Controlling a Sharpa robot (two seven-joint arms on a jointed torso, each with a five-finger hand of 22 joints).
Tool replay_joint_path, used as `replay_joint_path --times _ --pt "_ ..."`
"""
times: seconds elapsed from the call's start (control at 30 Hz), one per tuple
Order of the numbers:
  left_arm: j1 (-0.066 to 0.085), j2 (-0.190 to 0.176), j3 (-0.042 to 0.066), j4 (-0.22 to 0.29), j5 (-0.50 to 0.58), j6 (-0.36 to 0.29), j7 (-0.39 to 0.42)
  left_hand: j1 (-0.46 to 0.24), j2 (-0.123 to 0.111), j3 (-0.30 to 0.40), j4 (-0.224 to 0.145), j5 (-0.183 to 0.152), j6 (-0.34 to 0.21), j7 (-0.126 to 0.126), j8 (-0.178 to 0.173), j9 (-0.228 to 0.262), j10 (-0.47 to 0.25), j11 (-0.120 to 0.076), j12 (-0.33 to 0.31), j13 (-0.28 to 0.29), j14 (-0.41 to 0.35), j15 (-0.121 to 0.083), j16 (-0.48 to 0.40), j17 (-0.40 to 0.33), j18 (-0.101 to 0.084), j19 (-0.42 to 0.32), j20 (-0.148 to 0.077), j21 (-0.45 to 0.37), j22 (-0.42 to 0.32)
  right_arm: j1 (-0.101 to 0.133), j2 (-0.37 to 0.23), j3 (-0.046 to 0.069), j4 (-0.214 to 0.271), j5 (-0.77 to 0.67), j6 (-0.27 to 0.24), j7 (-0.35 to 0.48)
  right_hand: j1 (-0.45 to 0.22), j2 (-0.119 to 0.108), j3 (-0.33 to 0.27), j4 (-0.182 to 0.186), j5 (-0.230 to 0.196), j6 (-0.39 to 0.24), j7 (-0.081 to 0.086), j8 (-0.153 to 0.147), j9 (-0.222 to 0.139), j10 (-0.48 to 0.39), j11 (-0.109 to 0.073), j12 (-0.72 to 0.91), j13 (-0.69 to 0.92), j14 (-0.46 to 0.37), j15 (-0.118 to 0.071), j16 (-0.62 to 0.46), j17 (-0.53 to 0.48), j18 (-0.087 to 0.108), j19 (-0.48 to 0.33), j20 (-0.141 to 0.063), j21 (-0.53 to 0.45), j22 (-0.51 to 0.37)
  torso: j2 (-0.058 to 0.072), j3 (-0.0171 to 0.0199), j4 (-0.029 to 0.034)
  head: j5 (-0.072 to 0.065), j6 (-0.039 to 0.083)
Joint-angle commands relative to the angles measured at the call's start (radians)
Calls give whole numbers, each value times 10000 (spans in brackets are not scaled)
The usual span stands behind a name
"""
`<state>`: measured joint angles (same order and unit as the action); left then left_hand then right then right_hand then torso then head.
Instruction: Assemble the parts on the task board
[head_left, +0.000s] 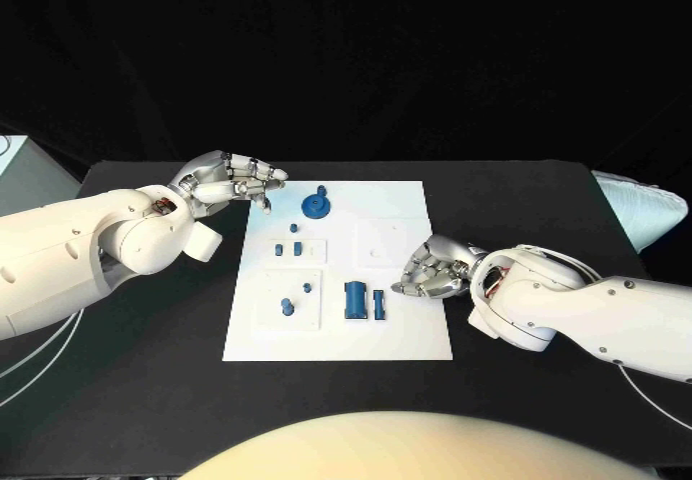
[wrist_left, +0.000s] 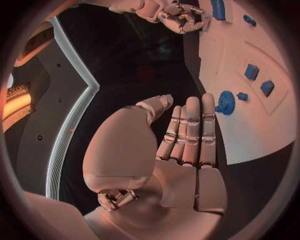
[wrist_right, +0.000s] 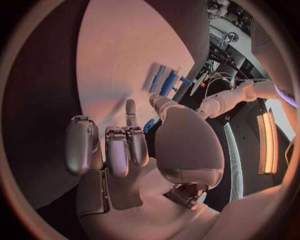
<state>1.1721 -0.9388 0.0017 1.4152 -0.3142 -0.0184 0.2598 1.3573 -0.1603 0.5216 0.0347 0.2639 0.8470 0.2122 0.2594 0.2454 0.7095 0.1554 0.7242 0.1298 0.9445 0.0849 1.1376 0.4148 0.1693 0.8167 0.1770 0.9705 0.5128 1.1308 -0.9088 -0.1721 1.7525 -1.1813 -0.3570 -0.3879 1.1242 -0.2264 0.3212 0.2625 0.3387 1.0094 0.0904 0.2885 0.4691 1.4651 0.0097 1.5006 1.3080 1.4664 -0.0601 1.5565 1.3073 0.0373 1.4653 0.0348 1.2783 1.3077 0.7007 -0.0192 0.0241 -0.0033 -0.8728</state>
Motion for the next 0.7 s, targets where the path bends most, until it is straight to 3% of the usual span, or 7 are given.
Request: replay_joint_path --times 0.03,0.2,0.4,0.47,0.57,0.6,0.7 --pt "4 56 6 -82 480 -19 544 -144 -10 -16 94 14 -87 12 77 15 -20 11 93 -12 -88 -8 67 -1 145 33 14 -79 -35 126 -73 6 -403 1405 -1313 3022 215 -26 -133 20 176 -201 106 -159 -101 680 101 -104 2163 949 98 -69 2274 163 451 124 -267 1870 -45 11 -27 6 12" --pt "4 120 6 -187 962 -191 859 -288 -86 -165 268 -47 -112 -10 128 25 47 -8 183 -17 -156 -4 58 -11 146 19 39 -264 -156 348 33 10 -1186 3735 -1427 4880 684 75 -252 -48 37 -340 217 -336 -236 152 203 -1121 1574 695 184 -636 1421 457 40 242 -2124 1379 -133 4 -79 -32 219" --pt "7 333 7 -500 1349 -412 1344 -174 -115 -297 557 -513 -30 -187 359 89 667 -143 52 -231 -670 -62 -610 -304 153 -140 57 -1163 -715 568 489 58 -2671 6786 -847 6721 1265 149 -409 -112 -241 -631 395 -400 -368 -2870 399 -6400 -1769 -1032 378 -4174 -2417 1418 -1964 465 -9609 -1382 -357 -4 -138 29 547" --pt "7 461 8 -727 1512 -487 1512 -60 -135 -242 658 -592 132 -248 478 130 1150 -197 -521 -542 -712 -71 -989 -462 142 -65 50 -1556 -975 606 752 105 -3266 7595 -577 7143 1440 201 -381 -63 -537 -822 520 -356 -389 -4019 527 -8525 -3371 -2221 548 -6528 -4447 1438 -2410 620 -10492 -2178 -423 17 -178 86 684" --pt "8 700 8 -1117 1755 -590 1709 145 -283 -29 822 -636 343 -268 466 187 2225 -229 -2531 -684 -463 -2 -2693 -1113 144 36 93 -2536 -1603 634 1196 181 -4147 8414 -235 7625 1746 161 -232 -44 -864 -1018 700 -272 -454 -4142 703 -9998 -5053 -2909 742 -8070 -5247 1430 -2696 862 -11451 -3316 -487 56 -240 165 963" --pt "8 849 9 -1335 1851 -626 1801 103 -251 64 951 -638 361 -203 406 183 2425 -138 -3092 -692 -772 81 -3574 -1415 78 -103 173 -2891 -1805 641 1421 218 -4584 8717 -65 7834 1959 257 96 -46 -1223 -1130 891 -268 -554 -4331 936 -11252 -6434 -3593 1036 -9180 -5714 1449 -3179 1057 -12164 -4172 -516 75 -264 192 1100" --pt "6 1213 10 -1809 2043 -662 1985 168 -325 141 1027 -670 288 -144 184 125 2984 -8 -4629 -676 -716 302 -5638 -1929 92 -240 442 -3954 -2447 646 1873 301 -5473 9200 234 8223 2191 216 498 -202 -1558 -1255 1053 -419 -801 -4262 1126 -12380 -8067 -4281 1309 -10594 -6608 1424 -4047 1432 -12181 -5511 -585 107 -268 184 1334"
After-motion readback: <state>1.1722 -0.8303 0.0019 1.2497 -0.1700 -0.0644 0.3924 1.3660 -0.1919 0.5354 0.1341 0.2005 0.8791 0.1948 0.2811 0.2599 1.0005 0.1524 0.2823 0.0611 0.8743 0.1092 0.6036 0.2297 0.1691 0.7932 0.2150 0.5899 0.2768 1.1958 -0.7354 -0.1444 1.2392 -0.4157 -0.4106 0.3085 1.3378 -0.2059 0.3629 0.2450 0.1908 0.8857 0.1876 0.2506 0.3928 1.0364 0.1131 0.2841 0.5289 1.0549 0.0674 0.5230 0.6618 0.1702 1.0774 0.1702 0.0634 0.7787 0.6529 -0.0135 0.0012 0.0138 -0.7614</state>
